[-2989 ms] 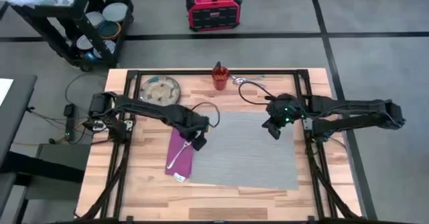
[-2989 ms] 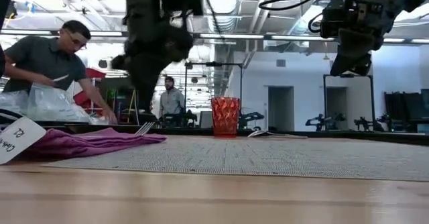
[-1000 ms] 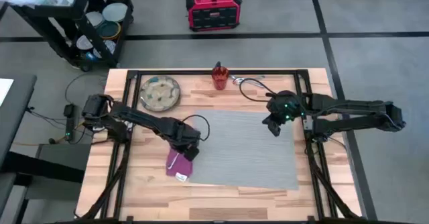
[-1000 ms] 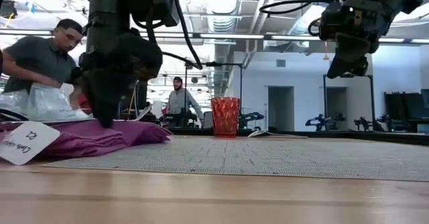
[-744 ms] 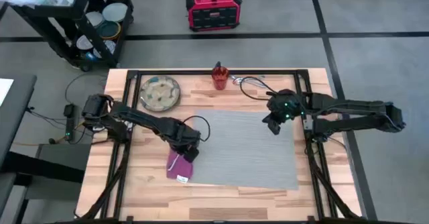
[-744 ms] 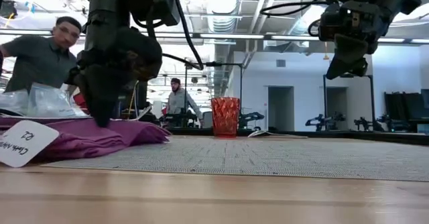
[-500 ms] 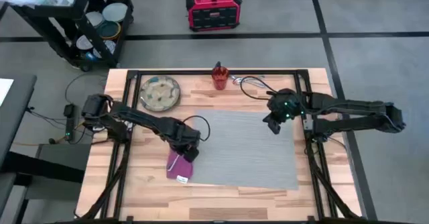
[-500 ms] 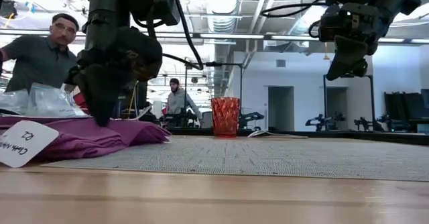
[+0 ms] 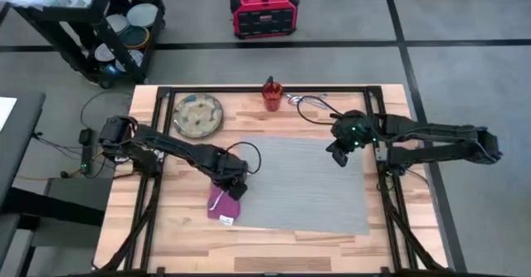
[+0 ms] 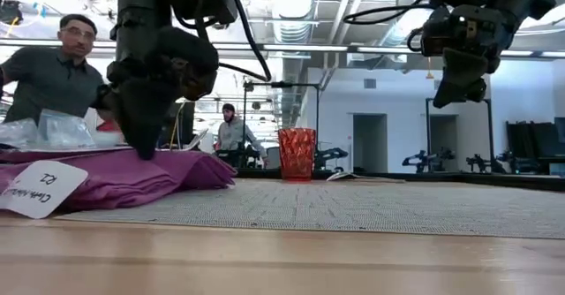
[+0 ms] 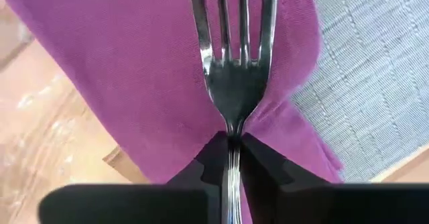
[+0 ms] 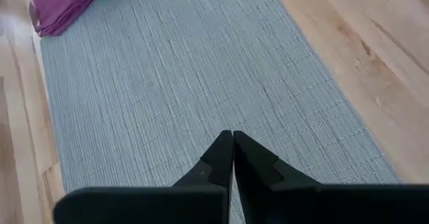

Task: Set table place
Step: Put the fork on top of the purple table napkin

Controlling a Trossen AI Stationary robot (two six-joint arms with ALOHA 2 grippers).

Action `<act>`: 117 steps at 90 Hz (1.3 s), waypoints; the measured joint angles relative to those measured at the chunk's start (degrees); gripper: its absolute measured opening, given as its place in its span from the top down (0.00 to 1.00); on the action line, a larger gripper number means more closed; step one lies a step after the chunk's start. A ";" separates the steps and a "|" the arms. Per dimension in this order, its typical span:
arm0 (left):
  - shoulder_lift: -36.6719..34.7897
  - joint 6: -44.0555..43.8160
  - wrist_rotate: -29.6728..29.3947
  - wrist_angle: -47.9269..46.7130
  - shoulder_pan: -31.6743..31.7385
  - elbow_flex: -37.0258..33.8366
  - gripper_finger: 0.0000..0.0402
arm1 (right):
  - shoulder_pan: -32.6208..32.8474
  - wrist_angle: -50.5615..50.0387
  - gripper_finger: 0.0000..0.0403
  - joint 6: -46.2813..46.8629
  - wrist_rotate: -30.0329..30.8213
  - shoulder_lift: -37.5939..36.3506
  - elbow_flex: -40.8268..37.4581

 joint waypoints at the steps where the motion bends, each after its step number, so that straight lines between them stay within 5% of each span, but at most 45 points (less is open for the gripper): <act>1: 0.00 0.00 -0.28 -0.01 0.00 0.00 0.91 | -0.01 0.01 1.00 -0.01 0.00 0.00 0.00; 63: 0.06 1.68 -0.75 7.10 -0.20 -3.83 0.73 | -0.02 -0.02 1.00 -0.03 0.04 0.00 0.00; 98: 0.09 1.07 1.05 15.82 -0.22 -8.12 0.89 | -0.02 -0.01 1.00 0.02 0.23 0.00 0.00; 117: 0.09 -0.46 0.26 12.58 -0.22 -8.61 0.92 | -0.01 -0.06 1.00 0.02 0.37 0.00 0.00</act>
